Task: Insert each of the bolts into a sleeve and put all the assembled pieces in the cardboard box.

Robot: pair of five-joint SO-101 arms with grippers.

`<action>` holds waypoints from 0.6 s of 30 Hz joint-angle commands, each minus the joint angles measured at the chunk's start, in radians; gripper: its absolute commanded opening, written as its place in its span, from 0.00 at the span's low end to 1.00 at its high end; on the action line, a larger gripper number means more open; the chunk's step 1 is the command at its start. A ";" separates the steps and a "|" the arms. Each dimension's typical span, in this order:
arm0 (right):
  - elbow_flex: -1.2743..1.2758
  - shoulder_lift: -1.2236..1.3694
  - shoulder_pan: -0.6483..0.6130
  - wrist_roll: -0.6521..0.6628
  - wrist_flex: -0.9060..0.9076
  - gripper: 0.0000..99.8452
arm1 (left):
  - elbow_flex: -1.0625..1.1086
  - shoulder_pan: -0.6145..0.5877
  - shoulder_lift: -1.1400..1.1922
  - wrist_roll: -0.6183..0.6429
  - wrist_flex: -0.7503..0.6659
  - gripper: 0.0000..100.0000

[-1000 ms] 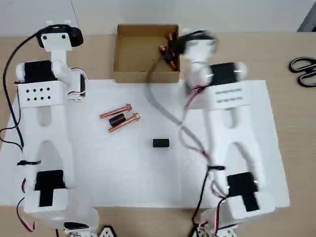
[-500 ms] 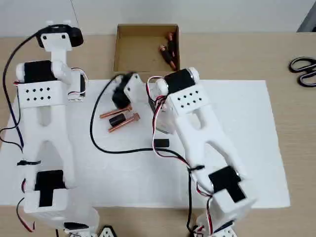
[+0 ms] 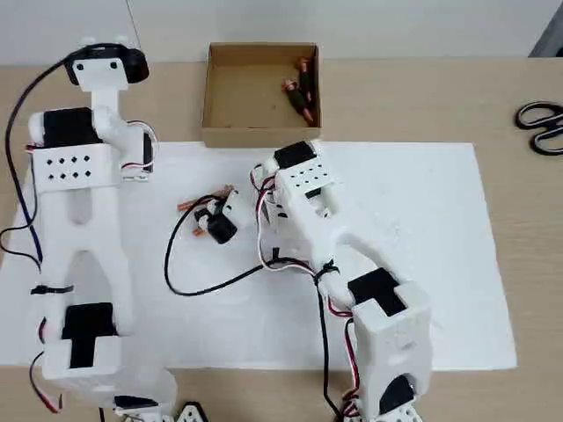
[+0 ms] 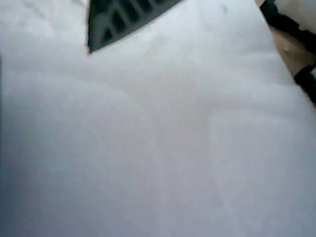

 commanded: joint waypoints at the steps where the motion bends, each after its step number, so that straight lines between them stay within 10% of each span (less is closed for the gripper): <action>1: -0.052 -0.001 -0.030 0.009 0.010 0.37 | -0.010 0.006 -0.052 -0.002 -0.003 0.01; 18: -0.095 0.136 -0.071 0.008 -0.058 0.37 | -0.010 0.006 -0.052 -0.002 -0.003 0.01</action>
